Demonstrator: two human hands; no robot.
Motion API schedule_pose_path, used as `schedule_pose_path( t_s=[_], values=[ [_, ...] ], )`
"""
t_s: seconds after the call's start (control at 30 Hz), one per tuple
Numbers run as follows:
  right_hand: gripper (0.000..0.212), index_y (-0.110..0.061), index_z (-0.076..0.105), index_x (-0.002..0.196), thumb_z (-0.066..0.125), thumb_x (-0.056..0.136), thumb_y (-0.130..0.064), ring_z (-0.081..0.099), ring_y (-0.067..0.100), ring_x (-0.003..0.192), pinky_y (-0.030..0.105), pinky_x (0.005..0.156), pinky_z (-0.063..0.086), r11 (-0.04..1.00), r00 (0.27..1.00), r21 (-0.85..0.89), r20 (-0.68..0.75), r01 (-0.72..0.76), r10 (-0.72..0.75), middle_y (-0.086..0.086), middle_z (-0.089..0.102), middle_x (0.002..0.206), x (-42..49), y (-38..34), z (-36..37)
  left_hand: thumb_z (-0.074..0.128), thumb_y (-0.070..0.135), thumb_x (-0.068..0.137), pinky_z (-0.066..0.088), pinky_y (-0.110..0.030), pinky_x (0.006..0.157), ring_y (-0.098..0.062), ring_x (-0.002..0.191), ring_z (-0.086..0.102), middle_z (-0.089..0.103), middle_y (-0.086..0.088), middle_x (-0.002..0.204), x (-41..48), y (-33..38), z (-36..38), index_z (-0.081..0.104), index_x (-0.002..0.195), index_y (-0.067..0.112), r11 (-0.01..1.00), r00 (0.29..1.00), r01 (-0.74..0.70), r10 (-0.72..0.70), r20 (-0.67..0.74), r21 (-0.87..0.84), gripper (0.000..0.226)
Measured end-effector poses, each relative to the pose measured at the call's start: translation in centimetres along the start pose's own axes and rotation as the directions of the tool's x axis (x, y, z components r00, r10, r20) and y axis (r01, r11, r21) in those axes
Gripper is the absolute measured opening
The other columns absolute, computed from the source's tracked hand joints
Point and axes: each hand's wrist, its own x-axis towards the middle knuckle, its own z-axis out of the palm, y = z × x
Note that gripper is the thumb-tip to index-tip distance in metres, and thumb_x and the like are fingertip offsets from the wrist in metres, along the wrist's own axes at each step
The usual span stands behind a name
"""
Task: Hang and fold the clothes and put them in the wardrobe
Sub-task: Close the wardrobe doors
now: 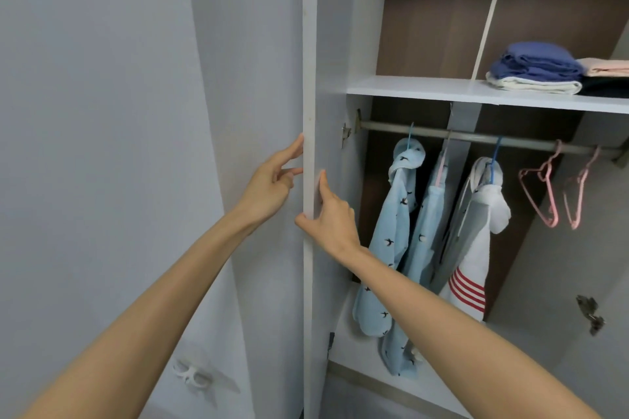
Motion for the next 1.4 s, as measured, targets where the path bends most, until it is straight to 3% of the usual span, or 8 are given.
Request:
schedule_pose_path(
  t_s=[0.1,0.23,0.43,0.6,0.83,1.0,1.3,1.4],
  values=[
    [0.085,-0.021,0.012,0.153,0.062,0.084,-0.03,0.065,0.014,0.093,0.033,0.092,0.051,0.999,1.0,0.033,-0.002,0.01,-0.01,0.002,0.068,0.103,-1.0,1.7,-2.0,0.031,-0.008,0.096,0.04,-0.021,0.102,-0.009,0.122,0.048,0.042,0.009,0.14,0.2,0.8,1.8,0.033,0.144,0.032,0.999,0.998,-0.042,0.041,0.056,0.014,0.063],
    [0.065,-0.023,0.038,0.143,0.06,0.082,-0.02,0.059,-0.001,0.058,0.008,0.057,0.044,0.997,0.998,0.053,-0.042,0.05,-0.048,-0.019,0.059,0.063,-2.1,4.4,-5.4,0.03,-0.007,0.096,0.033,-0.018,0.103,-0.005,0.128,0.038,0.038,0.008,0.146,1.4,1.6,5.1,0.031,0.144,0.034,0.988,0.986,-0.116,0.102,0.134,0.098,0.063],
    [0.033,-0.006,0.059,0.118,0.057,0.086,-0.014,0.066,0.022,0.085,0.025,0.079,0.053,0.995,0.993,0.022,-0.059,-0.099,0.1,0.004,0.071,0.098,-2.9,9.0,-10.8,0.029,-0.011,0.093,0.007,-0.015,0.109,-0.007,0.144,0.007,0.011,0.006,0.158,4.5,2.3,11.2,0.021,0.147,0.037,0.917,0.94,-0.296,0.23,0.252,0.268,0.072],
    [0.029,-0.001,0.059,0.114,0.059,0.089,-0.015,0.065,0.028,0.09,0.044,0.086,0.052,0.982,0.981,-0.036,-0.074,-0.183,0.18,0.015,0.069,0.101,-2.3,13.5,-15.3,0.03,-0.019,0.087,0.011,-0.029,0.116,-0.019,0.147,0.0,-0.001,0.0,0.16,8.2,3.0,16.4,0.014,0.149,0.034,0.841,0.898,-0.394,0.265,0.351,0.371,0.083],
    [0.032,-0.007,0.059,0.12,0.061,0.09,-0.016,0.066,0.02,0.096,0.036,0.09,0.054,0.966,0.963,0.005,-0.086,-0.257,0.257,0.007,0.069,0.11,0.8,20.0,-19.7,0.033,-0.019,0.082,0.021,-0.053,0.114,-0.023,0.146,-0.01,-0.015,0.009,0.158,13.6,2.6,22.8,-0.007,0.147,0.041,0.696,0.9,-0.398,0.172,0.4,0.597,0.097],
    [0.033,-0.007,0.062,0.121,0.064,0.089,-0.017,0.066,0.016,0.096,0.035,0.09,0.054,0.963,0.953,0.053,-0.139,-0.263,0.268,0.006,0.07,0.109,3.2,24.0,-21.1,0.035,-0.018,0.084,0.032,-0.05,0.109,-0.022,0.147,-0.005,-0.017,0.01,0.157,17.3,0.9,26.1,-0.006,0.148,0.038,0.64,0.892,-0.44,0.228,0.391,0.63,0.095],
    [0.025,-0.007,0.067,0.113,0.063,0.09,-0.017,0.066,0.016,0.097,0.03,0.09,0.053,0.959,0.943,0.019,-0.178,-0.282,0.28,0.005,0.071,0.104,8.1,29.3,-22.5,0.042,-0.012,0.088,0.026,-0.049,0.114,-0.022,0.146,-0.009,-0.022,0.01,0.156,22.6,-1.0,30.8,-0.007,0.149,0.035,0.567,0.912,-0.41,0.233,0.339,0.714,0.091],
    [0.026,-0.006,0.065,0.115,0.06,0.092,-0.017,0.065,0.018,0.099,0.028,0.091,0.051,0.958,0.947,0.0,-0.152,-0.286,0.283,0.006,0.07,0.107,9.4,30.5,-22.7,0.043,-0.011,0.088,0.04,-0.043,0.106,-0.022,0.146,-0.008,-0.021,0.01,0.156,23.6,-1.1,31.7,-0.004,0.15,0.033,0.566,0.915,-0.402,0.23,0.331,0.719,0.089]
  ],
)
